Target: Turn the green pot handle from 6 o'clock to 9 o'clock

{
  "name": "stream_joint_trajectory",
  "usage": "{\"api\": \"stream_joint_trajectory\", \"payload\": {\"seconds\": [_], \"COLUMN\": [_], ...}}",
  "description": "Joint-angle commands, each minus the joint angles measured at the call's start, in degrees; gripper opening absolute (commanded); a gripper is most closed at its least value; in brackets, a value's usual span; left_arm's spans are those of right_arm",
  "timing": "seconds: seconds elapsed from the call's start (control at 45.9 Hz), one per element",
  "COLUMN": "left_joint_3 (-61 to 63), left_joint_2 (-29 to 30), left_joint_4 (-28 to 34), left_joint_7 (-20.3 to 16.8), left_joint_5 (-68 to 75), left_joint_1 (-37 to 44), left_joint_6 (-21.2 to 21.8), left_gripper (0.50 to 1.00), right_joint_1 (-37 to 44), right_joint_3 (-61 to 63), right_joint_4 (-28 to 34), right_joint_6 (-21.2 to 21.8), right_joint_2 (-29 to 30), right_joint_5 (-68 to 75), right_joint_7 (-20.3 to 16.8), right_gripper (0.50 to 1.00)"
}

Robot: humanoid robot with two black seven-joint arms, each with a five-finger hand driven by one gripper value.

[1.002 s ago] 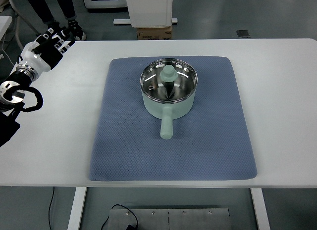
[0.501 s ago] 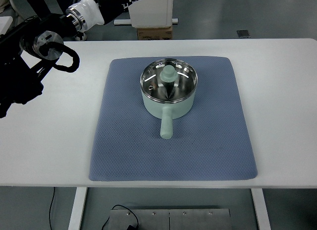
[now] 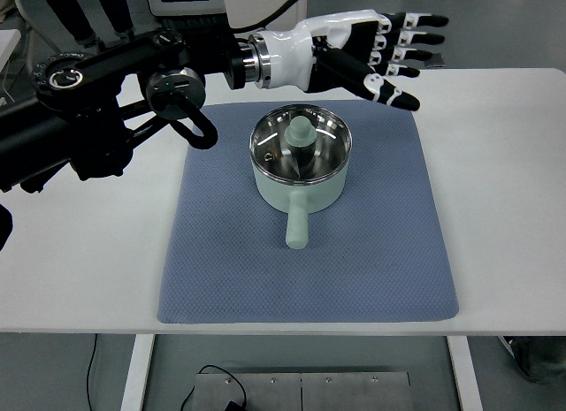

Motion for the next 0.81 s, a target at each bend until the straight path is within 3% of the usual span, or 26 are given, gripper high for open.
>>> {"api": "stream_joint_trajectory", "payload": {"seconds": [0.0, 0.218, 0.479, 0.697, 0.785], "left_joint_3": [1.2, 5.6, 5.9, 4.4, 3.7], "left_joint_2": [-1.5, -2.5, -2.5, -1.2, 0.2], "left_joint_4": [0.0, 0.0, 0.0, 0.9, 2.4], "left_joint_7": [1.8, 4.0, 6.8, 6.2, 6.0], "left_joint_5": [0.8, 3.6, 4.8, 2.4, -0.7], "left_joint_1": [0.1, 0.0, 0.0, -0.6, -0.1], "left_joint_6": [-2.3, -9.0, -9.0, -9.0, -6.3], "left_gripper": [1.000, 1.000, 1.000, 1.000, 1.000], "right_joint_1": [0.0, 0.0, 0.0, 0.0, 0.0], "right_joint_3": [0.0, 0.0, 0.0, 0.0, 0.0], "right_joint_4": [0.0, 0.0, 0.0, 0.0, 0.0], "right_joint_6": [0.0, 0.0, 0.0, 0.0, 0.0], "right_joint_2": [0.0, 0.0, 0.0, 0.0, 0.0], "right_joint_5": [0.0, 0.0, 0.0, 0.0, 0.0], "right_joint_7": [0.0, 0.0, 0.0, 0.0, 0.0], "right_gripper": [1.000, 1.000, 1.000, 1.000, 1.000]}}
